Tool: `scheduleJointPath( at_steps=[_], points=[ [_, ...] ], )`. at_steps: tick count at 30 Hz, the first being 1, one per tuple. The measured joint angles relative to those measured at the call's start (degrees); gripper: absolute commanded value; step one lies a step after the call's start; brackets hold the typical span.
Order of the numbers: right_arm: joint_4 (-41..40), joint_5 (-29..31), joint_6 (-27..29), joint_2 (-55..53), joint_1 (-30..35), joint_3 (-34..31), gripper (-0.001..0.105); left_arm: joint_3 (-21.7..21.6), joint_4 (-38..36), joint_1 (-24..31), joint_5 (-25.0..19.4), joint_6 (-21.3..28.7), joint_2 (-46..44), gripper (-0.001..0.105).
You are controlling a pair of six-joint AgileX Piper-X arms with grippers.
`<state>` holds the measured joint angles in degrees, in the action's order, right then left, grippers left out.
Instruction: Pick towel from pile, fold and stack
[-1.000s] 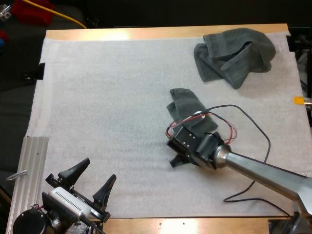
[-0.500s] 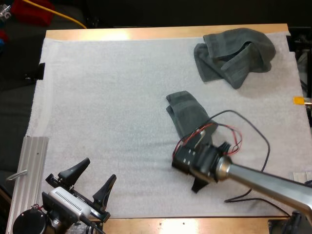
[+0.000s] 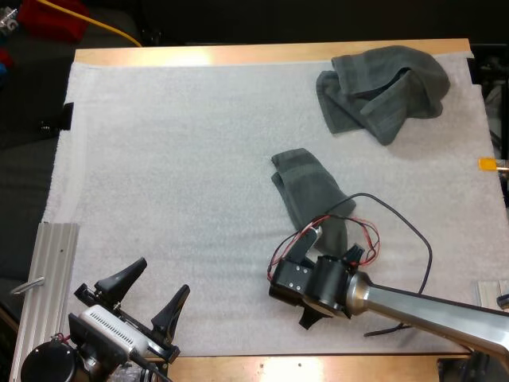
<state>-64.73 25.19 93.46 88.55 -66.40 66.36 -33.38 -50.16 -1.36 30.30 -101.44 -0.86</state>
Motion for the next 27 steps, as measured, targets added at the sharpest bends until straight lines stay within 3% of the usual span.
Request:
scheduleJointPath(
  at_steps=[5, 11, 20, 27],
  points=[
    [4.8, -0.5, -0.8, 0.0, 0.9, 0.0, 0.052, 0.0, 0.0, 0.0, 0.0, 0.0, 0.0, 0.070],
    [8.5, -4.7, -3.1, 0.0, 7.7, 0.0, 0.052, 0.0, 0.0, -0.7, 0.0, 0.0, 0.0, 0.070],
    [10.0, -15.3, -5.9, 0.0, 17.2, 0.0, 0.052, 0.0, 0.0, -1.3, 0.0, -0.3, 0.0, 0.070],
    [10.5, -17.4, -6.1, 0.0, 20.7, -0.9, 0.052, 0.0, 0.0, -1.5, 0.0, -0.7, 0.0, 0.070]
  ],
)
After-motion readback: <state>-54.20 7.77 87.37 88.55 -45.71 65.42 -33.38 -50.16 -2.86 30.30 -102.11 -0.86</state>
